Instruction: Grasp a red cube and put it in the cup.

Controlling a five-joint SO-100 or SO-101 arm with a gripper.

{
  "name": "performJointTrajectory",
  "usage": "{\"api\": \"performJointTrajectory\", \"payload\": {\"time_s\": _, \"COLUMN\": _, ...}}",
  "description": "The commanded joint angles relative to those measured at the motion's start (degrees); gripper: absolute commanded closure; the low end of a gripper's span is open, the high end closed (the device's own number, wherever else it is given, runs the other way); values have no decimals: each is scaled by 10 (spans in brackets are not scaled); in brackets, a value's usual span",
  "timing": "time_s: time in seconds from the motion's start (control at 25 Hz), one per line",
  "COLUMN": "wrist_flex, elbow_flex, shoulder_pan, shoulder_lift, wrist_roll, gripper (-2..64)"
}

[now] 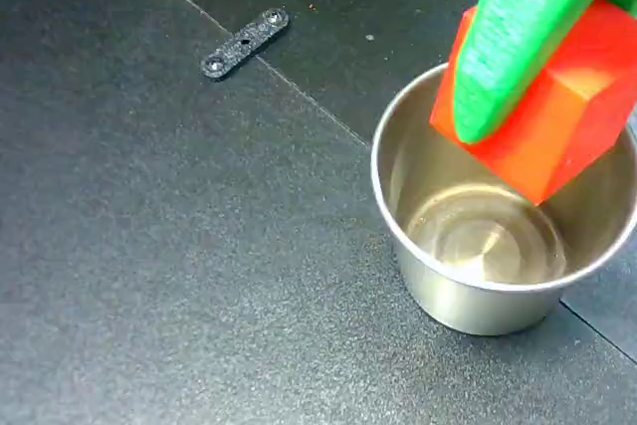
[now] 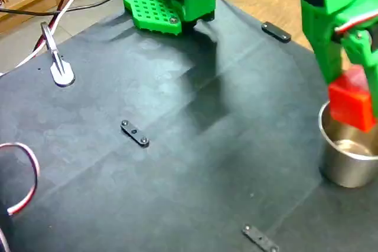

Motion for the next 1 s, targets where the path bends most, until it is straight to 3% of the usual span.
{"api": "performJointTrajectory", "payload": {"time_s": 0.0, "wrist_flex": 4, "elbow_flex": -4, "shoulder_pan": -4, "shoulder_lift": 4, "wrist_roll": 2, "gripper": 353}}
{"api": "performJointTrajectory", "payload": {"time_s": 0.16, "wrist_flex": 4, "elbow_flex": -4, "shoulder_pan": -4, "shoulder_lift": 4, "wrist_roll": 2, "gripper": 321}}
{"api": "performJointTrajectory", "payload": {"time_s": 0.6, "wrist_flex": 6, "elbow_flex": -13, "shoulder_pan": -5, "shoulder_lift": 24, "wrist_roll": 2, "gripper": 320}}
{"api": "performJointTrajectory", "payload": {"time_s": 0.96, "wrist_flex": 8, "elbow_flex": -1, "shoulder_pan": -6, "shoulder_lift": 215, "wrist_roll": -6, "gripper": 321}}
